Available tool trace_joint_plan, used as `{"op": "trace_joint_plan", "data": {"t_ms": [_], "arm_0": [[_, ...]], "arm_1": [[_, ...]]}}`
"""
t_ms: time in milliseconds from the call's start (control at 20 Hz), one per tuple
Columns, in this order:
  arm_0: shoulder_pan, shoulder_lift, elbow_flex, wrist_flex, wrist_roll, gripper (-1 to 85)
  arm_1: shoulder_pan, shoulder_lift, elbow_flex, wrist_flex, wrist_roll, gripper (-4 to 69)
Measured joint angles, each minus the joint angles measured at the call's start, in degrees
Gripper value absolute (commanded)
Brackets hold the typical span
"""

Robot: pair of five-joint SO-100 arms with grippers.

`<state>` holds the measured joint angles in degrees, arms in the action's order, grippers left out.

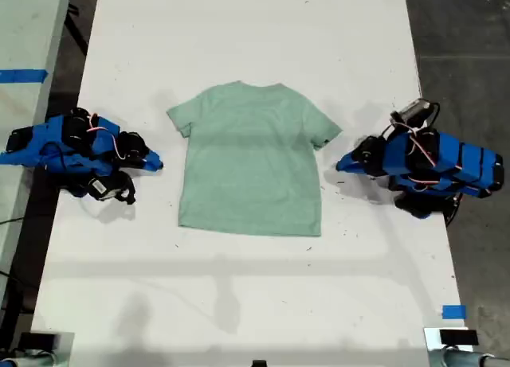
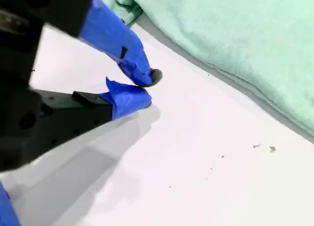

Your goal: Fold tshirt

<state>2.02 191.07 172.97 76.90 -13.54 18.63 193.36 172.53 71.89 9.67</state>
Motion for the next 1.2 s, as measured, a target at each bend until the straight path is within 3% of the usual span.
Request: {"op": "trace_joint_plan", "data": {"t_ms": [150, 450, 650, 900, 1100, 1150, 1200], "arm_0": [[-2.9, 0.0, -0.1, 0.0, 0.1, 0.1], [-10.5, -5.9, -4.6, -1.6, 6.5, 0.1], [-15.4, -30.0, -22.3, -1.8, 13.6, 0.1], [-26.9, -60.6, -51.9, 5.8, 29.6, 0.1], [-36.8, -74.3, -66.1, 9.5, 38.6, 0.1], [-38.2, -76.2, -68.2, 10.4, 40.1, 0.1], [-39.0, -77.2, -69.0, 10.5, 40.5, 0.1]], "arm_1": [[1.5, -0.1, 0.0, 0.1, -2.0, -1.1], [0.8, -4.4, -4.7, 1.3, -6.2, -1.1], [6.9, -28.0, -23.6, 3.0, -16.9, -1.2], [20.7, -53.9, -47.6, 8.1, -34.7, -1.2], [29.5, -64.2, -59.6, 11.8, -44.0, -1.2], [30.8, -65.5, -61.3, 12.4, -45.2, 0.3], [31.6, -66.1, -61.9, 12.9, -46.2, 10.8]]}}
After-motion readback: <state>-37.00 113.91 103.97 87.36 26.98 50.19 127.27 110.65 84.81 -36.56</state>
